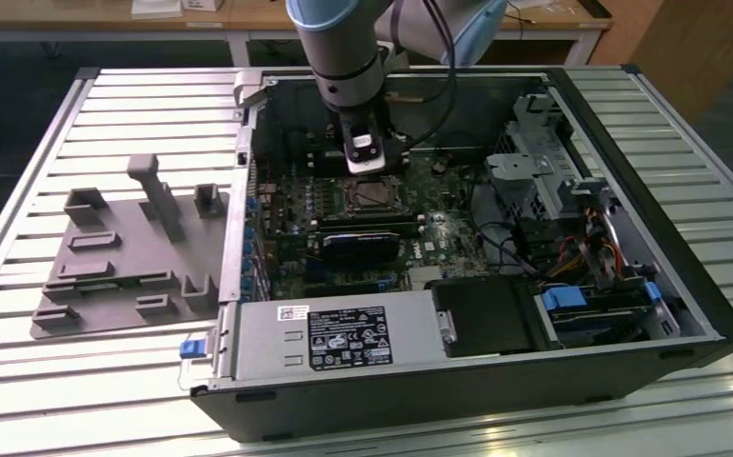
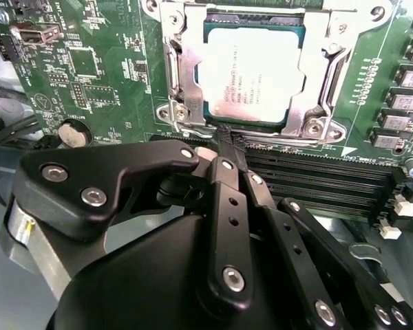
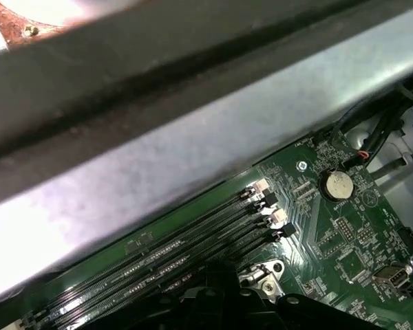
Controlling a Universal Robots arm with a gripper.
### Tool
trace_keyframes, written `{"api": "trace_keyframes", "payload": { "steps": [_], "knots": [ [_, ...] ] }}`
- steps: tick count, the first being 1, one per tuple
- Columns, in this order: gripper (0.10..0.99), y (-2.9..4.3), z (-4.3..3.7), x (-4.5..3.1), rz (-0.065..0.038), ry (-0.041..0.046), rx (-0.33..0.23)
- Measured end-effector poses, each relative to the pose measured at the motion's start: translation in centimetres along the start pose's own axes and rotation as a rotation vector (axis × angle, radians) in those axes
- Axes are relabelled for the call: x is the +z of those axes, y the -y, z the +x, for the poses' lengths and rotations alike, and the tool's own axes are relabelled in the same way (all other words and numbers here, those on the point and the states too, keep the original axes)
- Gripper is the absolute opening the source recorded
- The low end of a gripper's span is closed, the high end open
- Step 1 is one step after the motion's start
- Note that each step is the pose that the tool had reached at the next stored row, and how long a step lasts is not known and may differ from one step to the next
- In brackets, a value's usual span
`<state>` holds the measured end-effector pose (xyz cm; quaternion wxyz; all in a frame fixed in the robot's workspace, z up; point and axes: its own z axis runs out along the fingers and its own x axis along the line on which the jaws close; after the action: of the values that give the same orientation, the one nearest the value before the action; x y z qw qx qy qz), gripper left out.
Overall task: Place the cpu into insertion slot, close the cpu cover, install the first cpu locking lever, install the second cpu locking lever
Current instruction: 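Install the first cpu locking lever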
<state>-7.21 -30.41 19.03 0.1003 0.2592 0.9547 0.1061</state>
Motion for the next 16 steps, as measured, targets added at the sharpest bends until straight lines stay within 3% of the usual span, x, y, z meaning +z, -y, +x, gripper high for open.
{"api": "trace_keyframes", "payload": {
  "steps": [9,16],
  "knots": [
    [0.102,-0.01,-0.02,0.05,0.000,0.0000,0.001],
    [0.102,-0.16,-0.09,-0.46,0.000,0.0000,0.001]
  ]
}}
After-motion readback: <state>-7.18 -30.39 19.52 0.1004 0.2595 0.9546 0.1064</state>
